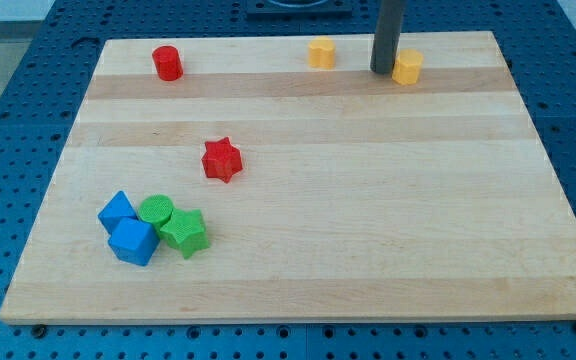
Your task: Push the yellow heart left and down a bit
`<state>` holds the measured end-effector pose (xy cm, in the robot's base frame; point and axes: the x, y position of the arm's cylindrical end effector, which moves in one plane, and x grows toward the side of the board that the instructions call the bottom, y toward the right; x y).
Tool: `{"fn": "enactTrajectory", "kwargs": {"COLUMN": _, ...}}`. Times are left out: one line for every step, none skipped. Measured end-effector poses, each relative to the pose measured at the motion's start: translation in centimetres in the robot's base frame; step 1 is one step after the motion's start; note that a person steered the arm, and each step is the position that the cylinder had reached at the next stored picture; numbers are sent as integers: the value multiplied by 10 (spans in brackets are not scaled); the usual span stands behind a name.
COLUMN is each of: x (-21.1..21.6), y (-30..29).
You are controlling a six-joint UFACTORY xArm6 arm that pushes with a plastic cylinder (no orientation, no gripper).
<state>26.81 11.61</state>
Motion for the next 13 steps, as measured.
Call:
{"fn": "enactTrajectory", "kwargs": {"x": -1, "y": 7}}
{"fn": "enactTrajectory", "kwargs": {"x": -1, "y": 23}}
{"fn": "enactTrajectory", "kwargs": {"x": -9, "y": 34}}
{"fn": "enactTrajectory", "kwargs": {"x": -51, "y": 13}}
{"fn": "enactTrajectory", "kwargs": {"x": -70, "y": 9}}
{"fn": "enactTrajectory", "kwargs": {"x": -73, "y": -18}}
{"fn": "enactTrajectory", "kwargs": {"x": -73, "y": -46}}
{"fn": "enactTrajectory", "kwargs": {"x": -71, "y": -54}}
{"fn": "enactTrajectory", "kwargs": {"x": -69, "y": -53}}
{"fn": "enactTrajectory", "kwargs": {"x": -48, "y": -53}}
{"fn": "enactTrajectory", "kwargs": {"x": -36, "y": -58}}
{"fn": "enactTrajectory", "kwargs": {"x": -41, "y": -73}}
{"fn": "enactTrajectory", "kwargs": {"x": -41, "y": -97}}
